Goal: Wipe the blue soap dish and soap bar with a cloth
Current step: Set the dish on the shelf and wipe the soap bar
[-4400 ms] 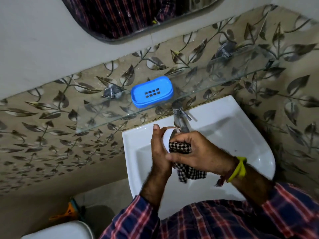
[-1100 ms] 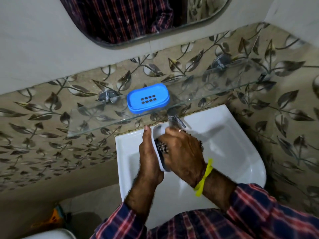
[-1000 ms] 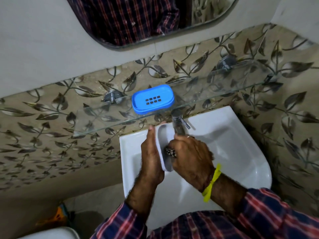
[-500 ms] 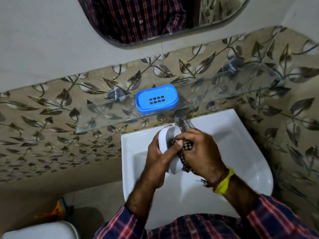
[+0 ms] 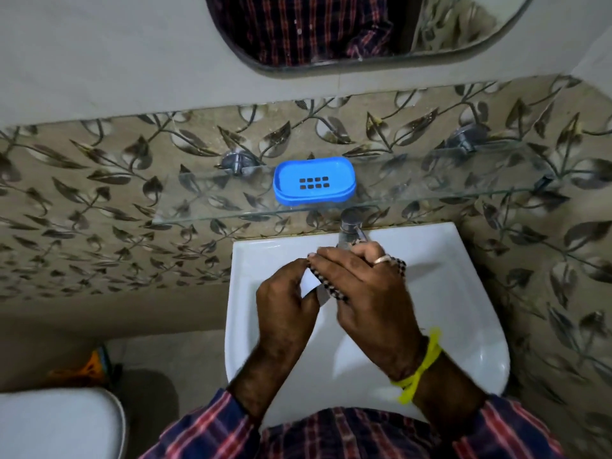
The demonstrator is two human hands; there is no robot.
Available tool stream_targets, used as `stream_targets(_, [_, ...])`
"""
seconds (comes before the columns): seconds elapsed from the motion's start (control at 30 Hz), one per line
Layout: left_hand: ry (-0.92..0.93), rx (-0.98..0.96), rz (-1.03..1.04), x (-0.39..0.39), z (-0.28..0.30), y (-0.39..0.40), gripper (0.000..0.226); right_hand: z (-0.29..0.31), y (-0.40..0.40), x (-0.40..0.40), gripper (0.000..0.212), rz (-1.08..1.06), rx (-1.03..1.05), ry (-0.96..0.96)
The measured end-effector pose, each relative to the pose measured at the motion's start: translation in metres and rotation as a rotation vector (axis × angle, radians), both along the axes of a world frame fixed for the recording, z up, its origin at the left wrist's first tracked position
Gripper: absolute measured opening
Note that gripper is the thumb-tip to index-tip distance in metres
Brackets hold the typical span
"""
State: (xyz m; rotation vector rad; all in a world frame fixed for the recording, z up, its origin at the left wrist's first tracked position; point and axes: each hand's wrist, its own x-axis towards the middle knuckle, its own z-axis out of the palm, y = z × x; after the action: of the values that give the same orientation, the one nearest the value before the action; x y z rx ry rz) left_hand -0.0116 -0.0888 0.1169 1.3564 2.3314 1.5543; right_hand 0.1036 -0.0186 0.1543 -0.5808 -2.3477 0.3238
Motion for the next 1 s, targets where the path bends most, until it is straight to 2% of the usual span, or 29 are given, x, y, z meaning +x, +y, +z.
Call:
stream_targets(0.1, [-0.094,0.059,0.003,0.002,0.002,-0.004,0.034,-0.010,0.000,0.006,0.048,-0.086,-0.071,0.073])
stream_targets(0.2, [-0.108,0.055,0.026,-0.001,0.004,-0.003,0.020,-0.009,-0.004,0.002,0.050,-0.113,-0.120,0.112])
stream_targets(0.3, [-0.129,0.085,0.032,-0.001,0.008,-0.005,0.025,-0.005,-0.004,-0.001,0.055,-0.019,-0.052,0.052])
stream_targets(0.37, [-0.135,0.102,0.040,0.000,0.010,-0.007,0.029,-0.005,0.000,0.003,0.052,-0.016,-0.083,0.085])
stream_targets(0.5, [-0.153,0.114,0.057,0.003,0.009,-0.009,0.017,-0.006,-0.001,0.001,0.049,-0.023,-0.118,0.175])
stream_targets(0.6, [-0.204,0.217,0.049,0.001,0.010,-0.009,0.020,-0.010,-0.010,-0.008,0.048,-0.085,-0.098,0.259])
stream_targets(0.7, [-0.257,0.278,0.039,0.006,0.012,-0.009,0.030,-0.020,-0.015,-0.006,0.041,-0.227,-0.256,0.384])
stream_targets(0.8, [-0.311,0.159,-0.019,0.008,0.013,-0.010,0.025,-0.020,-0.011,-0.002,0.043,-0.232,-0.163,0.302])
stream_targets(0.87, [-0.158,0.008,-0.047,0.003,0.019,-0.007,0.016,-0.013,-0.003,-0.004,0.044,-0.181,-0.020,0.239])
stream_targets(0.93, [0.050,-0.179,-0.019,-0.004,0.025,0.001,0.018,-0.006,0.001,-0.006,0.040,-0.137,0.050,0.214])
stream_targets(1.0, [-0.007,-0.220,-0.011,-0.005,0.032,0.005,0.022,-0.005,0.001,-0.004,0.037,-0.115,0.073,0.224])
